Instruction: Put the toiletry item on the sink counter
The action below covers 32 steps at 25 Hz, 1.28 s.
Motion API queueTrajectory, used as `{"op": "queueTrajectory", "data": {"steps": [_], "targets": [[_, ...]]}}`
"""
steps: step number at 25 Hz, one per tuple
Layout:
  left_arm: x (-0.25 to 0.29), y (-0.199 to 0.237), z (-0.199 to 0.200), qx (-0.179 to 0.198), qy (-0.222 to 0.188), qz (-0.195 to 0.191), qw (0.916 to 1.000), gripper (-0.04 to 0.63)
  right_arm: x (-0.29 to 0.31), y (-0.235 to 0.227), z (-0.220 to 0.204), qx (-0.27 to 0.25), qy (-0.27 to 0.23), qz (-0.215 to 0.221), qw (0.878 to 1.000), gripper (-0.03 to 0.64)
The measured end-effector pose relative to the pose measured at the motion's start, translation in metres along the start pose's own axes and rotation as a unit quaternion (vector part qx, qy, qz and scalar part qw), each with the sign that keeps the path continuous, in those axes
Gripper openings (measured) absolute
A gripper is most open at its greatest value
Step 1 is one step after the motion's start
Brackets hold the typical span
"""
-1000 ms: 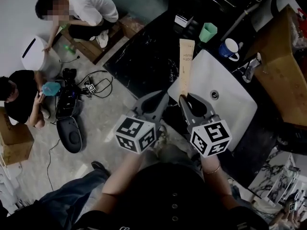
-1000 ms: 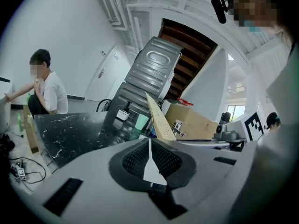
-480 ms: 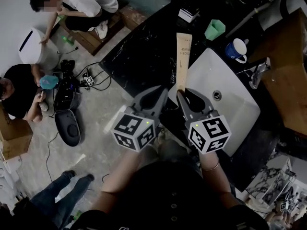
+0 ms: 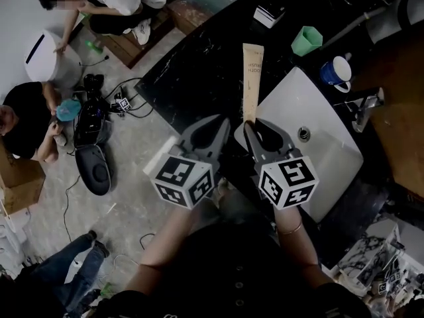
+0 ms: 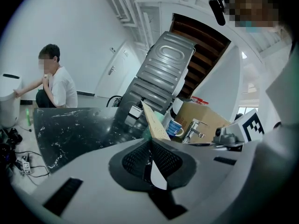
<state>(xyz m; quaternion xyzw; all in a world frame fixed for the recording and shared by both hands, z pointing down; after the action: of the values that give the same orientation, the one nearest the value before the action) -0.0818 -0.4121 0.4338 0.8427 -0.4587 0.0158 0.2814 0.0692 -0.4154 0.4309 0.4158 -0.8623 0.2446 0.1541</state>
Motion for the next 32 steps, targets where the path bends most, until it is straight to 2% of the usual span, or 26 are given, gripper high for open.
{"op": "queueTrajectory", "data": {"steps": [18, 32], "targets": [[0.018, 0.006, 0.000, -0.018, 0.011, -0.015, 0.9997, 0.023, 0.028, -0.017, -0.008, 0.026, 0.044, 0.003, 0.999, 0.060], [0.020, 0.008, 0.002, -0.028, 0.007, -0.014, 0.9995, 0.023, 0.035, -0.019, -0.005, 0.038, 0.042, -0.003, 0.998, 0.077]]}}
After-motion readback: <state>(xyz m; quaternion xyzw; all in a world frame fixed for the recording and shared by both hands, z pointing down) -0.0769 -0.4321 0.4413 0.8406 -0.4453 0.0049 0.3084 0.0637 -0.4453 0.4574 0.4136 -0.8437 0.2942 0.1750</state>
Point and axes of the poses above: the fingertips, and each gripper's own axes: x forward along the fingers, y to its left, z out of its top, the point moved 8 cm from there along -x, backward along the fingers, and after that the axes turned 1 degree about x, right-handed, at the moved point
